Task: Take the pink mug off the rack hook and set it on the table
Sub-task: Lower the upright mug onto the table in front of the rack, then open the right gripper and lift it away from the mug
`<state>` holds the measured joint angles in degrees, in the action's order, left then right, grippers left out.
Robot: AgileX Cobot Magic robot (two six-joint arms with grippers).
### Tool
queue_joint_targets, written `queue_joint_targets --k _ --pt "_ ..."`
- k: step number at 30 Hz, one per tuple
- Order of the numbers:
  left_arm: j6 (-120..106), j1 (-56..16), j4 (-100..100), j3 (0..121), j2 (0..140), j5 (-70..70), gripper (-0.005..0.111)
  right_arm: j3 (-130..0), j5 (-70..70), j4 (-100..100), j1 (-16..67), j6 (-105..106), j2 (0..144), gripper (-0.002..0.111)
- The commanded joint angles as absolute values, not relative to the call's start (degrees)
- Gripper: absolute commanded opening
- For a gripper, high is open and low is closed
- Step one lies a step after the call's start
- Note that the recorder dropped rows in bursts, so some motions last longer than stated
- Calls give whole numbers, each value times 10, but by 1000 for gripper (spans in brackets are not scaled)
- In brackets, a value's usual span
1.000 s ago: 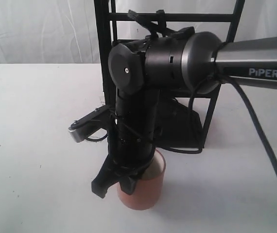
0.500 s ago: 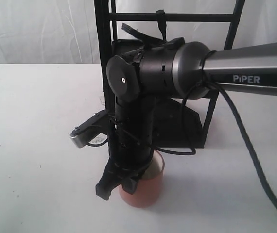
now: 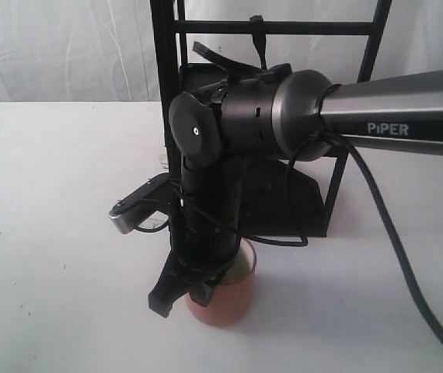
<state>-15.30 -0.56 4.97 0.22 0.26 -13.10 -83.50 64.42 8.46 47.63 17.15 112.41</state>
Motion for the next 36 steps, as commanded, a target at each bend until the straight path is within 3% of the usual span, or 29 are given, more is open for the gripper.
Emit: queue_joint_targets --k 1,8,15,36 --pt "-153 -7 55 0 0 -129 0 -839 642 82 474 178 1132 11" --pt "-153 -7 55 0 0 -129 0 -839 645 83 474 178 1137 14" --pt "-153 -7 55 0 0 -129 0 -840 673 76 474 173 1137 26" --pt "-153 -7 55 0 0 -129 0 -839 700 51 474 161 987 27"
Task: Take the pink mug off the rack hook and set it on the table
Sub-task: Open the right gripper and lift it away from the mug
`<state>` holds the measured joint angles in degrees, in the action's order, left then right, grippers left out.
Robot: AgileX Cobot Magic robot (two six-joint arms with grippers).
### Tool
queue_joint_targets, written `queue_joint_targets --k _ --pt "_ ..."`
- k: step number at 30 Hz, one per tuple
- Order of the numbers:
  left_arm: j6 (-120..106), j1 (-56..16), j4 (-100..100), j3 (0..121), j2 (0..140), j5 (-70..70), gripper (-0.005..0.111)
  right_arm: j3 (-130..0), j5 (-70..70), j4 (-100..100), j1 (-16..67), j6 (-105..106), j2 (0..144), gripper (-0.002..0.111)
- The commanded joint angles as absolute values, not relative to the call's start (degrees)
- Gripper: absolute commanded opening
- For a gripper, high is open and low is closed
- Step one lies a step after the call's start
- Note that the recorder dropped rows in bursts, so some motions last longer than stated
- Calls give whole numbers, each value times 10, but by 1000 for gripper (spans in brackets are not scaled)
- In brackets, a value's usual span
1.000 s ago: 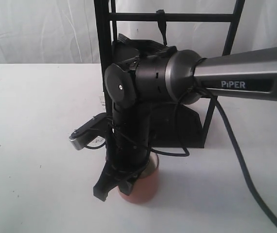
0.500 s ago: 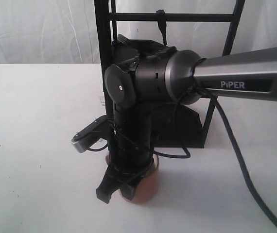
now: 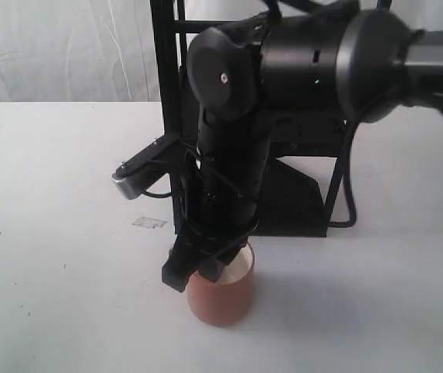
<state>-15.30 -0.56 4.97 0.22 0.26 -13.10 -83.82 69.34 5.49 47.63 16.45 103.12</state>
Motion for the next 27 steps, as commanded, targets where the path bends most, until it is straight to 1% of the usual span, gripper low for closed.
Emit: queue_joint_targets --k 1,4,8,11,14,15,19,23,27 --pt "-153 -7 55 0 0 -129 0 -839 700 45 474 161 977 27" --pt "-153 -7 55 0 0 -129 0 -839 700 0 474 161 955 27" --pt "-153 -7 55 0 0 -129 0 -839 700 -115 473 121 938 25" --pt "-153 -7 55 0 0 -129 0 -838 700 -173 460 86 933 15" --pt "-153 -7 55 0 0 -129 0 -828 700 -162 426 85 931 2" --pt "-153 -7 55 0 0 -129 0 -819 700 -159 414 85 931 0" --pt "-153 -7 55 0 0 -129 0 -758 700 -152 373 85 915 0" --pt "-153 -7 55 0 0 -129 0 -672 700 -156 335 85 865 0" --pt "-153 -7 55 0 0 -129 0 -607 700 -225 264 80 802 0"
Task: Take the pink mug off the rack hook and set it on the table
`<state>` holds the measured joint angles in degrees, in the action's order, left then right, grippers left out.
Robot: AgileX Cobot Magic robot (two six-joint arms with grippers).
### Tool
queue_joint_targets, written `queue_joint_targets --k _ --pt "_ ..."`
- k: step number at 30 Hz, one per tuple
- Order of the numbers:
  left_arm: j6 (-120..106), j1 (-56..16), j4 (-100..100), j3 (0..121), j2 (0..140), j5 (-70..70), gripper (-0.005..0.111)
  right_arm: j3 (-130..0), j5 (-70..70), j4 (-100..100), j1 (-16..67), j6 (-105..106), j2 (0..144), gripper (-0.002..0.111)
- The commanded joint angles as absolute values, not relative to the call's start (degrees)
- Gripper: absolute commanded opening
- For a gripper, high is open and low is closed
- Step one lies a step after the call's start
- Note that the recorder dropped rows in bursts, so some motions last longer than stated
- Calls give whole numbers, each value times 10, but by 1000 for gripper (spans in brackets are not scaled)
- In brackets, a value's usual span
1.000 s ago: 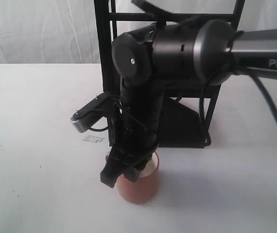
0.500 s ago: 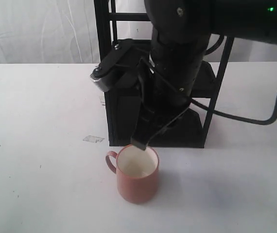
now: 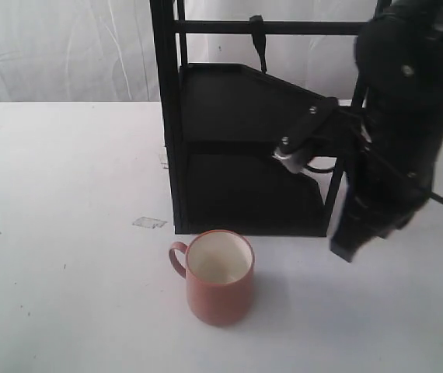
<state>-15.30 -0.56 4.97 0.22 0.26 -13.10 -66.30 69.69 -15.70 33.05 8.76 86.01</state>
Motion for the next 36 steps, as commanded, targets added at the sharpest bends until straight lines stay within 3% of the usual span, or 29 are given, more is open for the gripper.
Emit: queue_joint_targets --k 1,5,10,14,22,32,36 --pt "-153 -7 55 0 0 -129 0 -595 700 -261 234 47 790 0" --pt "-153 -7 55 0 0 -129 0 -588 566 -303 92 -105 790 0" --pt "-153 -7 55 0 0 -129 0 -586 522 -43 -85 -32 838 0" --pt "-153 -7 55 0 0 -129 0 -537 395 162 -97 112 709 0" --pt "-153 -7 55 0 0 -129 0 -514 356 168 -97 102 430 0" --pt "-153 -7 55 0 0 -129 0 -514 372 140 -62 105 345 0" --pt "-153 -7 55 0 0 -129 0 -484 354 251 -102 229 304 0"
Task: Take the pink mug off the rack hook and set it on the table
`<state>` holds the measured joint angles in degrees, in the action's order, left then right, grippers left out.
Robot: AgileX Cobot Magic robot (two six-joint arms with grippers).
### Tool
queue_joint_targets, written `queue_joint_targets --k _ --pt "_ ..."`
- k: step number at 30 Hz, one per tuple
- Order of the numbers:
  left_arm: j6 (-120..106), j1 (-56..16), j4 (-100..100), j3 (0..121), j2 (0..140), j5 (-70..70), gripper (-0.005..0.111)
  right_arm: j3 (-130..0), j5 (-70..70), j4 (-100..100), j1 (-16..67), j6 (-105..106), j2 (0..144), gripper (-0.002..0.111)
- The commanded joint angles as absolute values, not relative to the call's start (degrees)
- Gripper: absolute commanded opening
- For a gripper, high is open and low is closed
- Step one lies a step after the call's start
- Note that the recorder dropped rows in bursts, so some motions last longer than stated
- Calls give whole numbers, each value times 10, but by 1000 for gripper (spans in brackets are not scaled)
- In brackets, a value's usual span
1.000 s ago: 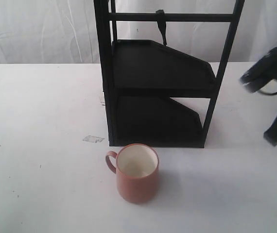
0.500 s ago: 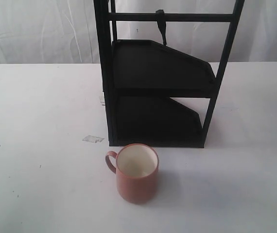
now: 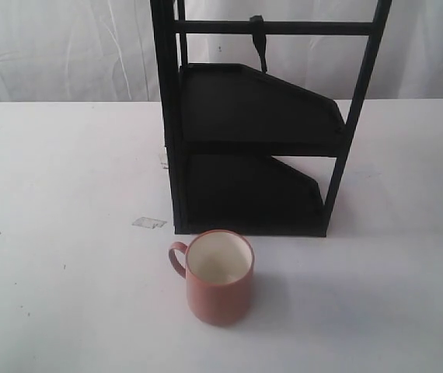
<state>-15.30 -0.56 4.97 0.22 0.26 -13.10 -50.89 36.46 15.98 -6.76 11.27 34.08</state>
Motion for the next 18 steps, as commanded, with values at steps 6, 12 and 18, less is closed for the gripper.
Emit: queue_joint_targets --k 6,12,18 --pt "-153 -7 55 0 0 -129 0 -363 179 351 -139 325 169 0" --pt "-153 -7 55 0 0 -129 0 -212 71 444 -120 357 1 0" --pt "-153 -7 55 0 0 -133 0 -164 42 376 -51 357 8 0"
